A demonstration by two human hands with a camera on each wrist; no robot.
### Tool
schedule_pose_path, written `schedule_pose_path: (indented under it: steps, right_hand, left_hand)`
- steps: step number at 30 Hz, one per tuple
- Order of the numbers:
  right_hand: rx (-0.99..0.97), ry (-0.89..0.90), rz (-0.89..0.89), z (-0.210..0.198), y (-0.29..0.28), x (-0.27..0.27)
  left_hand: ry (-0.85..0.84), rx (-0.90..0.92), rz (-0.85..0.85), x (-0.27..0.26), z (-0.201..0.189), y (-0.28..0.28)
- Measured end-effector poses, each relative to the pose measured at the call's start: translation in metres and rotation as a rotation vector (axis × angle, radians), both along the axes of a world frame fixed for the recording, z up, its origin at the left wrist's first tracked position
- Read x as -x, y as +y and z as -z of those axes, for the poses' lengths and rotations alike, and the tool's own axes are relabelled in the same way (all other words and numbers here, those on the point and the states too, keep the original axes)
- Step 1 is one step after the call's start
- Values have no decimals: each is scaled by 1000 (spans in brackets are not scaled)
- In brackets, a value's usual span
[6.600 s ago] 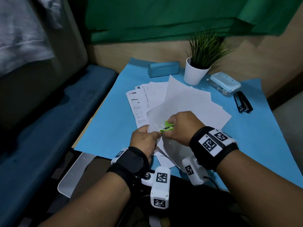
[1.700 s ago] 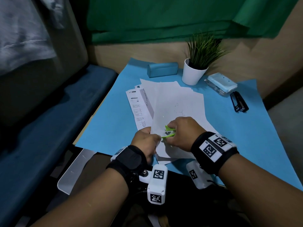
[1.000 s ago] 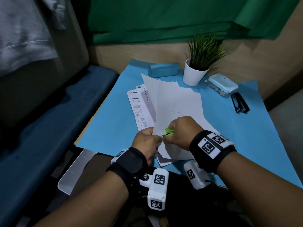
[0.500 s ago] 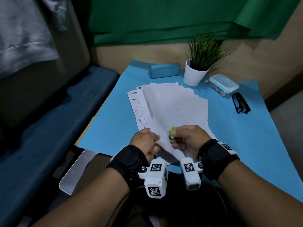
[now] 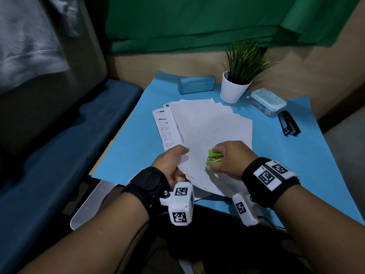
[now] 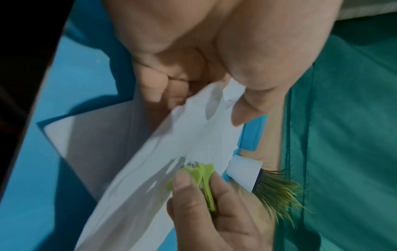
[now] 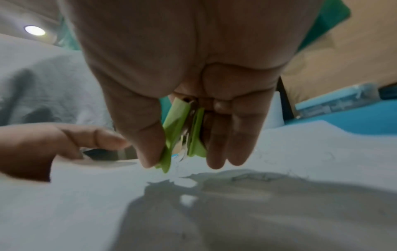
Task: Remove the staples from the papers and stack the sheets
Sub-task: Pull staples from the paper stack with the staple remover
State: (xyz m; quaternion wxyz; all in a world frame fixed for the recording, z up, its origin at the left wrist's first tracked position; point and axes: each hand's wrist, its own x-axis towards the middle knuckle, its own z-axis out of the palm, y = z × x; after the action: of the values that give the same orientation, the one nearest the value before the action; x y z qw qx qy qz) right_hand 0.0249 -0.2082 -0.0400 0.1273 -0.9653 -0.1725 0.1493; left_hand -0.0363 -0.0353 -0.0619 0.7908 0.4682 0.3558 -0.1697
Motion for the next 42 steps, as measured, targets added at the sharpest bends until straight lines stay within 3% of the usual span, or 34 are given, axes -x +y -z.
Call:
schedule_pose_path:
  steps: [4,12,16,30,42]
  right_hand:
    - [46,-39,-51,-5,3,-3]
    - [-67,-43,3,-3,9,-2]
    - [-155,39,53,-7,18,2]
    - [43,-72,5,4,39,14]
    - [52,-80,32,6,39,16]
  left_hand:
    - [-34,-236,101,-7,0,3]
    - [-158,-455,163,-5,17,0]
    - [-138,-406,186,-2,10,3]
    - [-142,-115,13,8,23,0]
    - [-188,-79,-29,15,22,-7]
